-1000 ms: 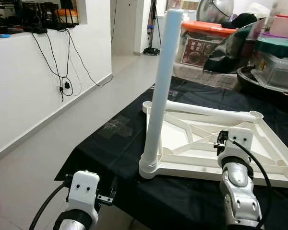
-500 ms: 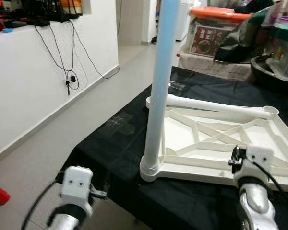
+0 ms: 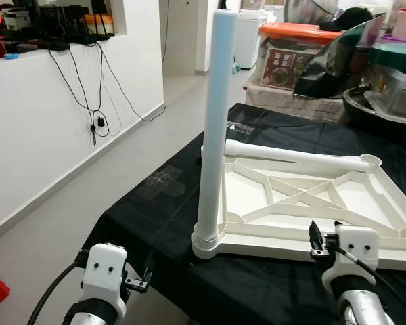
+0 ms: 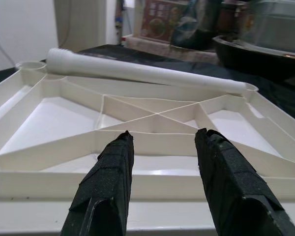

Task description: Building children table

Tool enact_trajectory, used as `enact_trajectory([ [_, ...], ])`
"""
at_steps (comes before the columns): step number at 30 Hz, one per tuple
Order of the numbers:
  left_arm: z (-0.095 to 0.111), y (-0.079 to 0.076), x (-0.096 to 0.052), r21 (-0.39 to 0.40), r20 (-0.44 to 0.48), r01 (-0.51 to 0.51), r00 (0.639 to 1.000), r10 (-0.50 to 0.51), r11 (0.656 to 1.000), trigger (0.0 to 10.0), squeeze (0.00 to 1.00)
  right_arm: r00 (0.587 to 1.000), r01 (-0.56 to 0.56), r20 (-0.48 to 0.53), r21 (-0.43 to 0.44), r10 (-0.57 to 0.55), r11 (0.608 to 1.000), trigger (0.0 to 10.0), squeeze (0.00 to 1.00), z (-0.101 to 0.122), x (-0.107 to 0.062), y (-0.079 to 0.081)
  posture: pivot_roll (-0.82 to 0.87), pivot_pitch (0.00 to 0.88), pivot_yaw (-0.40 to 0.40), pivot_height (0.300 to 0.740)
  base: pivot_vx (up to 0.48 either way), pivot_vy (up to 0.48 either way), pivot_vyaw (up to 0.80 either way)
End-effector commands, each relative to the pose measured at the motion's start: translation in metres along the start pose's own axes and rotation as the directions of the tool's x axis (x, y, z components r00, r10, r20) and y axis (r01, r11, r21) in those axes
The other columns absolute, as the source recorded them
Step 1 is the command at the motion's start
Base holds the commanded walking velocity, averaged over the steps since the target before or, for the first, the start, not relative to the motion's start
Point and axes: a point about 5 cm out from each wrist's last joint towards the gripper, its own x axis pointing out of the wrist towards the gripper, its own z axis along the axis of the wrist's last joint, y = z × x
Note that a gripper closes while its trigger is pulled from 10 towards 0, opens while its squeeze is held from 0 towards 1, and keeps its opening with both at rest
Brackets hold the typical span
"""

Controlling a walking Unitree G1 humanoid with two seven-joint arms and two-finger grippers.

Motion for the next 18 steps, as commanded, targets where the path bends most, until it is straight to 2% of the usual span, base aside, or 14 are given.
enact_trajectory([
  [1, -0.005, 0.0, 0.0, -0.004, -0.021, 0.004, 1.0, -0.004, 1.0, 10.0, 0.0, 1.0, 0.02, -0.004, 0.027, -0.019, 0.999, 10.0, 0.0, 0.001, -0.001, 0.0, 0.17, 0.0, -0.045, 0.74, 0.0, 0.476, 0.0],
  [10, -0.006, -0.003, 0.001, 0.008, -0.016, 0.032, 0.999, -0.032, 0.999, 10.0, 0.0, 0.999, 0.038, -0.005, 0.04, -0.038, 0.998, 10.0, 0.0, 0.003, 0.004, 0.001, 0.17, 0.0, -0.046, 0.74, 0.0, 0.035, 0.0],
  [18, -0.006, -0.005, 0.001, 0.007, -0.014, 0.035, 0.999, -0.035, 0.999, 10.0, 0.0, 0.992, 0.123, -0.014, 0.025, -0.122, 0.992, 10.0, 0.0, 0.003, 0.014, -0.012, 0.18, 0.0, -0.048, 0.74, 0.0, 0.0, 0.0],
])
